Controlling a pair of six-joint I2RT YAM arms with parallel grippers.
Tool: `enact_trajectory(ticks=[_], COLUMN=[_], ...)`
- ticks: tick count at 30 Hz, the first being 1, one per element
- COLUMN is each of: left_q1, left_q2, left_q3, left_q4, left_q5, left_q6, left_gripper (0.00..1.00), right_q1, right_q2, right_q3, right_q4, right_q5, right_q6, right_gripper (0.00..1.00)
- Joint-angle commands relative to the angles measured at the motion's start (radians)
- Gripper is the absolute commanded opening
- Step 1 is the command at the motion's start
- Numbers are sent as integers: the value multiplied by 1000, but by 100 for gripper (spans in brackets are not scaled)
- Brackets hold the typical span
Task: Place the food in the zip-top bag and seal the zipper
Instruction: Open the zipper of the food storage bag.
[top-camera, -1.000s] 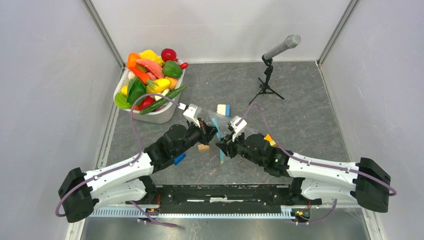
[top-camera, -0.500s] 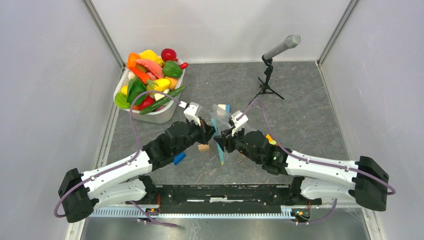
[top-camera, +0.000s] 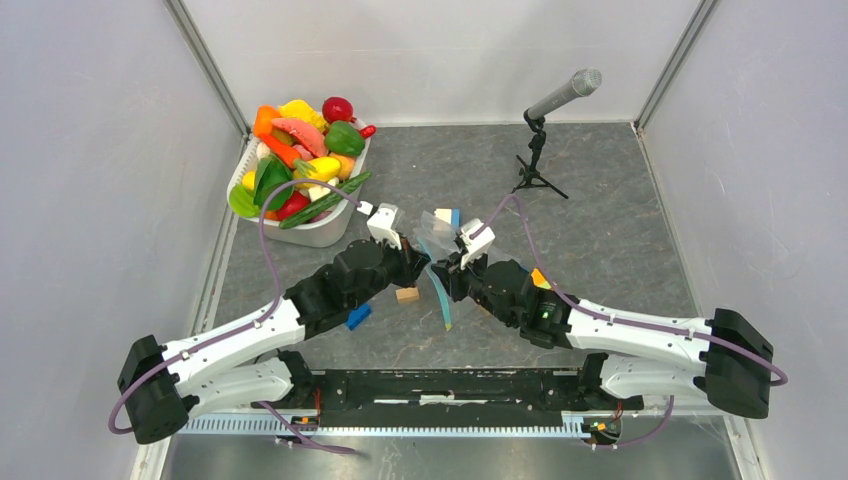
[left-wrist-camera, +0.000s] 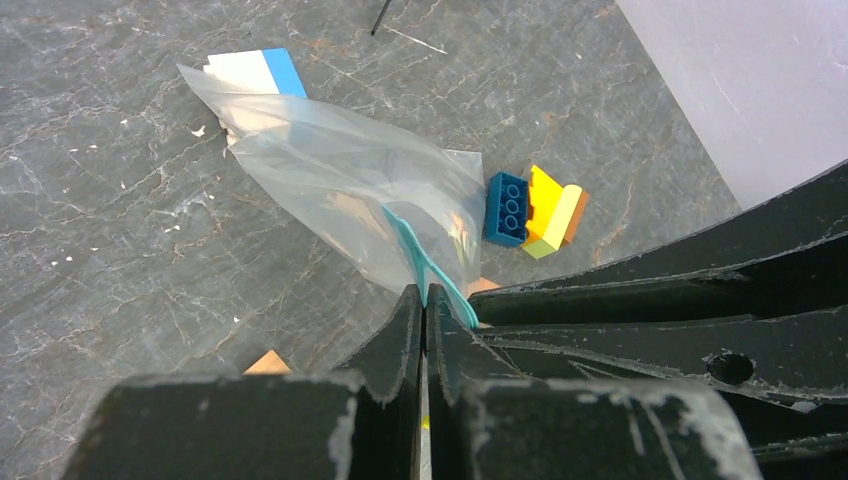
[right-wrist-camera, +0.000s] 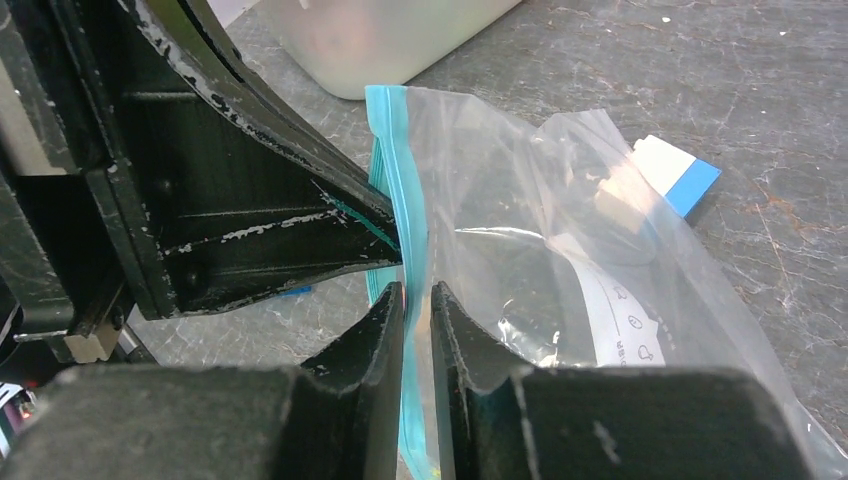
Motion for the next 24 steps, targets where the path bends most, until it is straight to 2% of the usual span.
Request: enact_trajectory(ticks=[1, 6, 14, 16, 21, 24], left_q1=[1, 0, 2, 4, 3, 5], left_q2=[2, -10, -60, -71, -101, -117], left_q3=[45, 45, 30, 23, 21, 12], left_q4=[4, 9, 31, 32, -25, -49], left_q5=[-4, 9, -45, -56, -102, -112], left_q6=[-1, -18, -46, -49, -18, 12], left_gripper=[2, 2, 2, 2, 2, 2], right_q1=[1, 17, 161, 173, 178, 177], right_q2=[4, 48, 113, 116, 64, 25], right_q3=[44, 71, 101, 82, 10, -5], right_q4=[24, -30, -159, -159, -160, -159], right_q5=[51, 95, 375, 385, 390, 381], right_q6=[-12, -39, -66, -39, 21, -4], right_gripper=[20, 23, 25, 25, 19, 7])
